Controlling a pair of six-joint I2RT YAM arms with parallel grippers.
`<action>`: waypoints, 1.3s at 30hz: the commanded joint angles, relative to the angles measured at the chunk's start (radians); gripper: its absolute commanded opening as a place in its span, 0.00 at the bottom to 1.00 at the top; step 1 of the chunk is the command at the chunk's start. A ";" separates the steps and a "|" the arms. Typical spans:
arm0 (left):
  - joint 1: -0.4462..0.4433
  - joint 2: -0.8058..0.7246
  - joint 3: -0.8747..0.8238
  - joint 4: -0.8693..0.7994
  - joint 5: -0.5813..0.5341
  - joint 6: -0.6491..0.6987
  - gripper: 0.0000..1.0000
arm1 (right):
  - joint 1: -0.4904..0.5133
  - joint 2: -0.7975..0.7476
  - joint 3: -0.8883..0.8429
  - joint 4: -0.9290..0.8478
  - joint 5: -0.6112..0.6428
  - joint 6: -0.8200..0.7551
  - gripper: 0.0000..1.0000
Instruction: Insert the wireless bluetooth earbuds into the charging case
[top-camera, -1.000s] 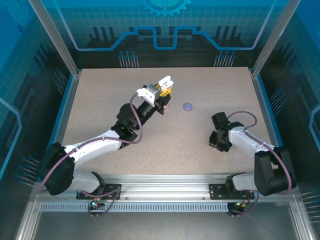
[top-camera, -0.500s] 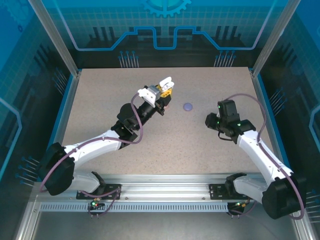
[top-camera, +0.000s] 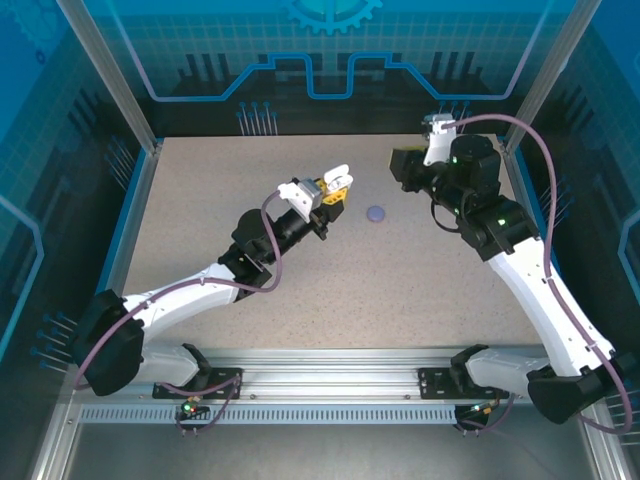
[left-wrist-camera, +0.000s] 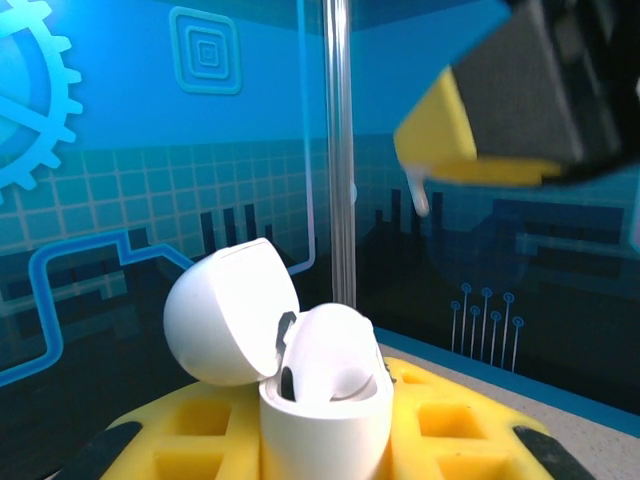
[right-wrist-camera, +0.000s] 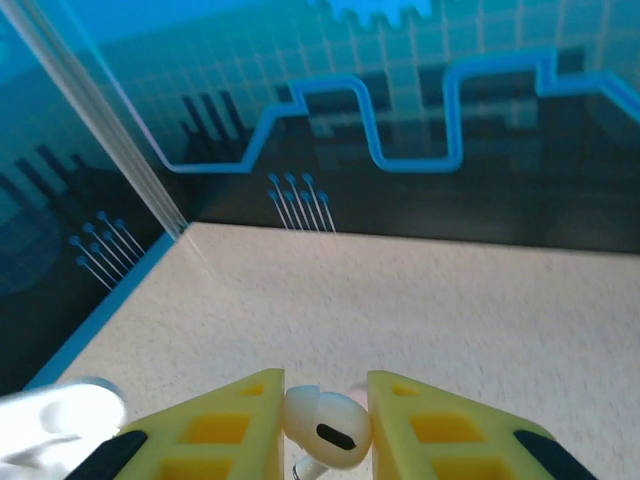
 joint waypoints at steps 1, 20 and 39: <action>0.009 -0.002 0.007 0.019 0.040 0.008 0.00 | 0.048 0.014 0.073 0.040 0.000 -0.114 0.26; 0.010 0.042 0.062 0.035 0.055 -0.017 0.00 | 0.214 0.028 0.016 0.136 0.043 -0.434 0.24; 0.010 0.016 0.081 0.039 0.131 -0.064 0.00 | 0.212 -0.028 -0.060 0.140 0.036 -0.404 0.22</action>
